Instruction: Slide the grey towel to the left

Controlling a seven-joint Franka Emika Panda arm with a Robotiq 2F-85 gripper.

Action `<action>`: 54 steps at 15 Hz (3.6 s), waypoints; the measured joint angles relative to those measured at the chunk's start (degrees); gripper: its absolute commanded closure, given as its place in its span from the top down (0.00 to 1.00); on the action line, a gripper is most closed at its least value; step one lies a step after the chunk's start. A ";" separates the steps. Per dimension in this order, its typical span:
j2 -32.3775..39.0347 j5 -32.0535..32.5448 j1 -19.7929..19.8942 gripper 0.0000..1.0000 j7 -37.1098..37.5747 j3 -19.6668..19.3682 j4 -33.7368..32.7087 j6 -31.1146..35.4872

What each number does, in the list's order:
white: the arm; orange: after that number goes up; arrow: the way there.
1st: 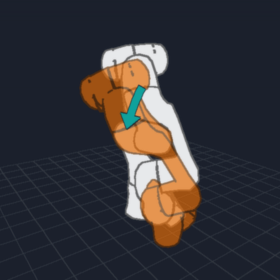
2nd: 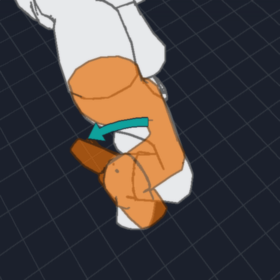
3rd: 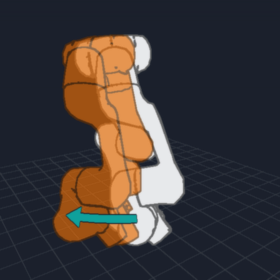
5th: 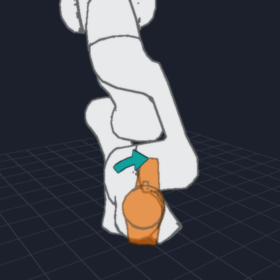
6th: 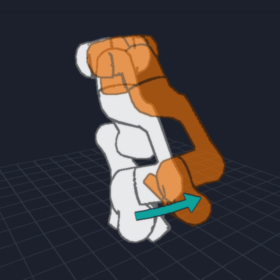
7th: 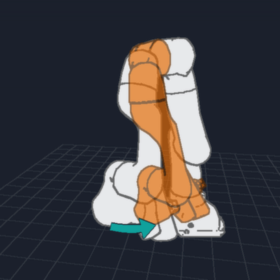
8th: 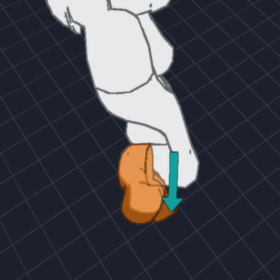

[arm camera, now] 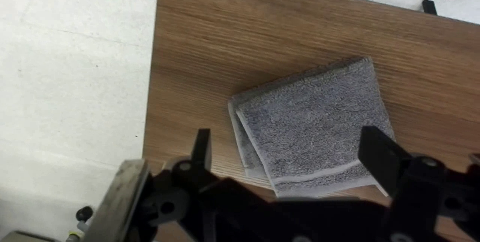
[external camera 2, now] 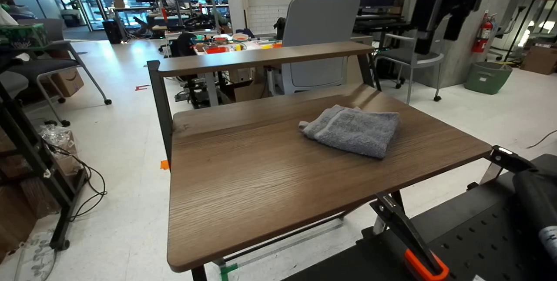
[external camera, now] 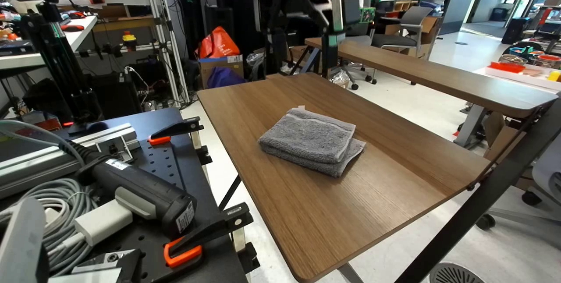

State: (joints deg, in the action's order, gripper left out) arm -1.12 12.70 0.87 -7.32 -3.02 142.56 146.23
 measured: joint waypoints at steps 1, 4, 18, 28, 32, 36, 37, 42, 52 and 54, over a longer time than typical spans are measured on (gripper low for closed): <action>3.19 -1.49 -0.38 1.00 -0.52 0.59 -1.35 1.36; 8.84 -2.73 -0.86 1.00 -1.21 1.47 -4.12 1.95; 15.23 -4.61 -1.35 1.00 0.27 3.51 -8.50 2.14; 29.84 -8.84 -0.93 1.00 -1.17 6.31 -19.49 3.71; 34.84 -8.86 -0.93 1.00 -1.17 6.91 -23.50 3.71; 39.35 -8.86 -1.01 1.00 -1.22 7.72 -27.75 3.63; 40.23 -8.85 -1.14 1.00 -1.30 8.05 -28.96 3.42; 43.74 -8.77 -3.44 1.00 -1.92 9.76 -35.85 -0.18; 54.31 -8.33 -11.34 1.00 -5.97 12.21 -56.15 -14.81; 56.27 -7.81 -12.92 1.00 -6.76 12.30 -60.10 -17.99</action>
State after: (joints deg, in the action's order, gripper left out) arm 55.15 4.89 -12.05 -14.08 9.28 82.46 128.24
